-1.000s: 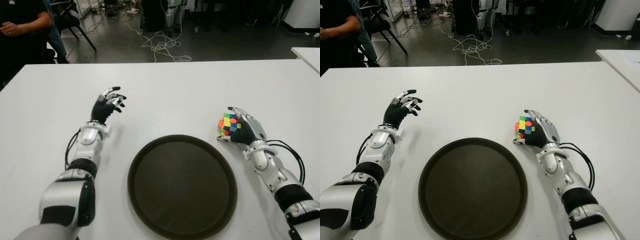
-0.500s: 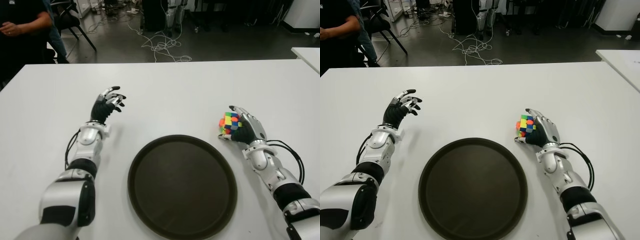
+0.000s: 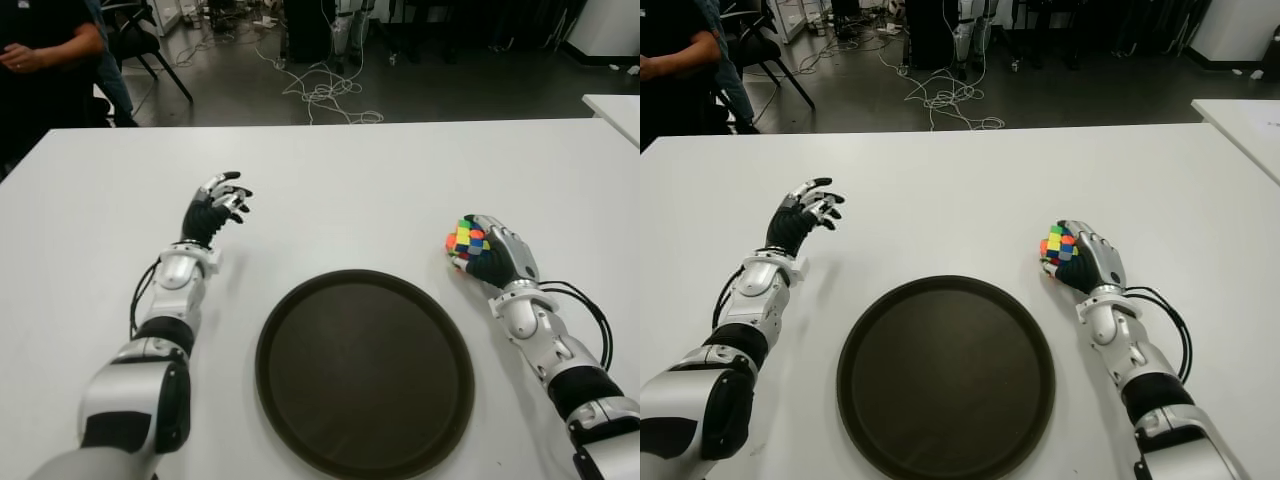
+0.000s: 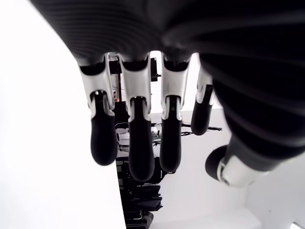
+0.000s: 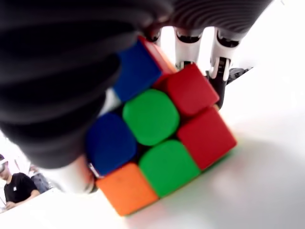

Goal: Pick up the Rubik's Cube and put it in the plate

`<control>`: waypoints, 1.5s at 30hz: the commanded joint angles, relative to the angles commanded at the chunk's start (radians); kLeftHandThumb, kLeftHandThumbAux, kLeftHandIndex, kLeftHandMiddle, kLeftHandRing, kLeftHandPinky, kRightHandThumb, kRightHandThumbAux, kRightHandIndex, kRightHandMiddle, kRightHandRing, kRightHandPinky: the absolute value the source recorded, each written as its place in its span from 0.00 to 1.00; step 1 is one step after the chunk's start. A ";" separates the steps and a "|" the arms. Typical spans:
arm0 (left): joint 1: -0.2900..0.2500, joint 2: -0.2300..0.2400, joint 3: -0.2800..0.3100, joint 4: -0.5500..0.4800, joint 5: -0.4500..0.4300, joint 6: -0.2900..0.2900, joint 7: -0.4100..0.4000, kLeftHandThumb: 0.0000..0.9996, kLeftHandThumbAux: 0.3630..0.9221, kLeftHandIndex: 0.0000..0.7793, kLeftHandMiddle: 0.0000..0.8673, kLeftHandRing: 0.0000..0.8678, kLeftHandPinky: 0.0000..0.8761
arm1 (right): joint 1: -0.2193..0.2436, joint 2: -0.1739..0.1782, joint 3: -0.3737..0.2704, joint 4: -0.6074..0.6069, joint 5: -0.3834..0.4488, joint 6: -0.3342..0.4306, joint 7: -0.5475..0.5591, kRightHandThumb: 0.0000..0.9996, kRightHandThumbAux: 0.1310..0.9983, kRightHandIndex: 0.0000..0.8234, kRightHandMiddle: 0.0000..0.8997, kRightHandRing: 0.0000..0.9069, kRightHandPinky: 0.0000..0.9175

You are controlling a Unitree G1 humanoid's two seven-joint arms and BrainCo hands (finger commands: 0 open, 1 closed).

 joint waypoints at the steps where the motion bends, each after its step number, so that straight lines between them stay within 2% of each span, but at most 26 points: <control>1: 0.000 0.000 -0.001 0.000 0.002 0.000 0.003 0.16 0.53 0.30 0.49 0.58 0.64 | 0.000 0.000 0.001 0.000 0.000 -0.001 -0.001 0.69 0.70 0.50 0.70 0.73 0.74; 11: -0.001 0.001 -0.001 0.000 -0.001 0.001 0.002 0.15 0.53 0.29 0.48 0.57 0.63 | -0.004 0.011 -0.009 0.011 0.009 0.011 -0.023 0.69 0.70 0.50 0.75 0.79 0.78; 23: -0.002 0.000 -0.002 0.001 0.001 -0.002 0.007 0.16 0.53 0.30 0.49 0.58 0.64 | -0.011 0.029 -0.032 0.017 0.029 0.030 -0.028 0.69 0.70 0.50 0.76 0.80 0.80; 35: 0.000 -0.003 -0.007 0.002 0.007 -0.021 0.012 0.15 0.51 0.31 0.48 0.56 0.62 | -0.009 0.025 -0.033 0.012 0.022 0.047 -0.027 0.69 0.70 0.50 0.76 0.81 0.80; 39: 0.000 -0.003 -0.009 0.002 0.008 -0.016 0.010 0.15 0.51 0.31 0.48 0.56 0.62 | -0.004 0.023 -0.032 0.002 0.016 0.031 -0.049 0.69 0.70 0.51 0.77 0.81 0.80; 41: -0.001 -0.003 -0.009 0.002 0.008 -0.013 0.008 0.15 0.52 0.30 0.48 0.56 0.63 | 0.016 0.021 -0.032 -0.046 0.008 0.022 -0.066 0.69 0.70 0.51 0.78 0.81 0.80; 45: -0.003 -0.003 -0.009 0.004 0.008 -0.006 0.009 0.16 0.52 0.29 0.47 0.57 0.63 | 0.070 0.018 -0.034 -0.238 -0.020 0.071 -0.062 0.69 0.70 0.51 0.78 0.80 0.78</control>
